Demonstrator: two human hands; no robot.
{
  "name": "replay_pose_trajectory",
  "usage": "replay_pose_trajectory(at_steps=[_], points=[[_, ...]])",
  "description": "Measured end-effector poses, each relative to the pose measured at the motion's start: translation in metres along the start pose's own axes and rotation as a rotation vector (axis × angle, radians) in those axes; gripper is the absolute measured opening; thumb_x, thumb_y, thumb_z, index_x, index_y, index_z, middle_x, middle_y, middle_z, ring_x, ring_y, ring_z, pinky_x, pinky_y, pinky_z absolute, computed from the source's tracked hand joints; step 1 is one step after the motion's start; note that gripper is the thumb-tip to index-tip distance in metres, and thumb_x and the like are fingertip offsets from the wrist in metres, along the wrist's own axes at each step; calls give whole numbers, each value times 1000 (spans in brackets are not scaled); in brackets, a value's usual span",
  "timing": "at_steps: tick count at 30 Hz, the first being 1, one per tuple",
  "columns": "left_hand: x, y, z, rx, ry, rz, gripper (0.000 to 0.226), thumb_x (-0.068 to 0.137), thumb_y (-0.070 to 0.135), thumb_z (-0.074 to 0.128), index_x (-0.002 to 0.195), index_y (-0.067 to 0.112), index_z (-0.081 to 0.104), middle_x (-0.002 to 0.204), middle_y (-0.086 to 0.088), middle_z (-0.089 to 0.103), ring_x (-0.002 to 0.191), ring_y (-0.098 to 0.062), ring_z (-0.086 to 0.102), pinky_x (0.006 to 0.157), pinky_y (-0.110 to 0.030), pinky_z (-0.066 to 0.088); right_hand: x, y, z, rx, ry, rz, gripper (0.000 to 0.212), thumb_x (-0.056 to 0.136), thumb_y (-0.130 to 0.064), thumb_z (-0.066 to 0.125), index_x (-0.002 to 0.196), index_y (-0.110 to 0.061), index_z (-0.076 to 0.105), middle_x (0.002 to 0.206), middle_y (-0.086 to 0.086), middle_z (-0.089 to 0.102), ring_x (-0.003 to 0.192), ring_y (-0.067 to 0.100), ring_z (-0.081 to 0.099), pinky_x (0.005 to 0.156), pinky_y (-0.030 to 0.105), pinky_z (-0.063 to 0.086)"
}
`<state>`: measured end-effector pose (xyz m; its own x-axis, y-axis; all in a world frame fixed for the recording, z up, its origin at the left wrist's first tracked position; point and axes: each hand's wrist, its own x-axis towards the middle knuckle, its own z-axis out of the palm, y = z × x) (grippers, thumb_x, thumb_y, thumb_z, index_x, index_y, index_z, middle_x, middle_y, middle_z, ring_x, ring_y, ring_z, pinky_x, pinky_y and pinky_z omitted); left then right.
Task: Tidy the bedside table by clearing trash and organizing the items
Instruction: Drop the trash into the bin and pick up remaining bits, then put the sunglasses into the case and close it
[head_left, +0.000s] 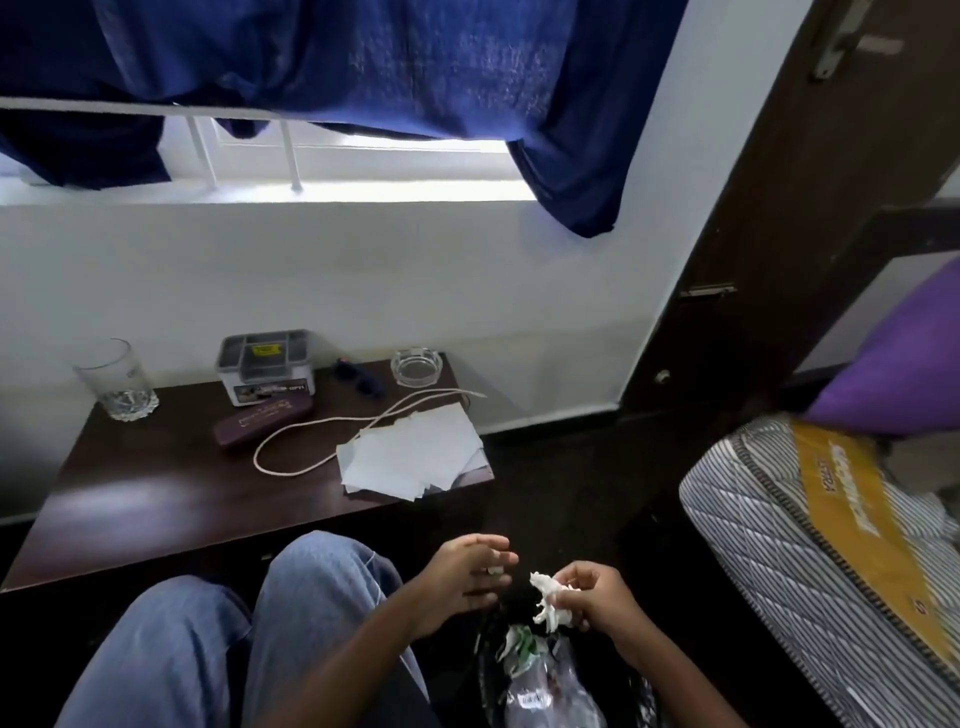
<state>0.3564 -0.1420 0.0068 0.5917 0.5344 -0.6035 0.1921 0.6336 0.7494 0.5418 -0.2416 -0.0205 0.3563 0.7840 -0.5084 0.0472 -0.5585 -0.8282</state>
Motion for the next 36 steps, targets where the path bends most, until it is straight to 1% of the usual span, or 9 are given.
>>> replay_pose_trajectory(at_steps=[3, 8, 11, 14, 18, 21, 26, 31, 36], points=[[0, 5, -1, 10, 10, 18, 26, 89, 10, 48, 111, 16, 60, 107, -2, 72, 93, -18, 67, 73, -27, 50, 4, 12, -3, -38, 63, 39, 14, 70, 6, 70, 69, -5, 61, 54, 5, 56, 34, 6, 43, 34, 17, 29], [-4, 12, -5, 45, 39, 48, 27, 92, 10, 44, 112, 15, 60, 109, -3, 70, 92, -18, 67, 78, -29, 50, 3, 24, 0, -213, 219, 77, 32, 44, -34, 68, 63, -11, 57, 53, 2, 56, 44, 12, 49, 38, 18, 32], [-6, 14, -7, 78, 55, 62, 26, 92, 10, 43, 112, 15, 60, 111, -3, 69, 93, -17, 66, 81, -30, 49, 8, 34, 0, -385, 212, 157, 17, 64, -22, 71, 67, -13, 58, 62, 2, 62, 55, 17, 57, 46, 25, 43], [-8, 18, -11, 54, 69, 72, 27, 93, 10, 43, 113, 14, 60, 112, -4, 69, 95, -18, 65, 81, -30, 50, 11, 42, -1, -539, 148, 248, 14, 69, -10, 67, 74, -16, 56, 74, 3, 64, 57, 15, 58, 54, 28, 50], [-13, 27, -19, 0, 71, 100, 26, 94, 10, 43, 111, 15, 60, 109, -3, 69, 96, -19, 65, 78, -29, 51, 11, 40, 1, -617, 72, 293, 18, 73, -19, 71, 84, -19, 56, 77, 0, 63, 53, 10, 56, 46, 22, 46], [-16, 38, -31, -68, 70, 123, 23, 93, 11, 45, 108, 17, 61, 109, -2, 69, 101, -20, 64, 76, -29, 50, 16, 25, 4, -591, 70, 257, 6, 78, -21, 65, 77, -17, 60, 67, -2, 60, 48, 10, 54, 43, 20, 44], [-27, 64, -68, -150, 131, 213, 22, 91, 10, 46, 105, 17, 62, 107, -2, 70, 101, -19, 64, 78, -30, 50, 29, -23, 31, -486, 33, 163, 12, 80, -13, 57, 70, -18, 59, 65, 0, 60, 47, 10, 54, 41, 16, 38], [-41, 84, -120, -235, 255, 338, 22, 93, 8, 43, 98, 17, 62, 98, 1, 71, 87, -16, 65, 72, -27, 49, 36, -99, 94, -406, -96, -50, 17, 82, 1, 52, 71, -11, 59, 65, 7, 59, 45, 11, 49, 37, 15, 34], [-52, 90, -184, -397, 449, 385, 26, 93, 2, 40, 89, 16, 61, 82, 3, 72, 67, -10, 65, 62, -22, 48, 46, -170, 179, -426, -274, -208, 15, 89, -4, 53, 80, -12, 61, 71, 3, 64, 57, 13, 59, 49, 17, 44]])
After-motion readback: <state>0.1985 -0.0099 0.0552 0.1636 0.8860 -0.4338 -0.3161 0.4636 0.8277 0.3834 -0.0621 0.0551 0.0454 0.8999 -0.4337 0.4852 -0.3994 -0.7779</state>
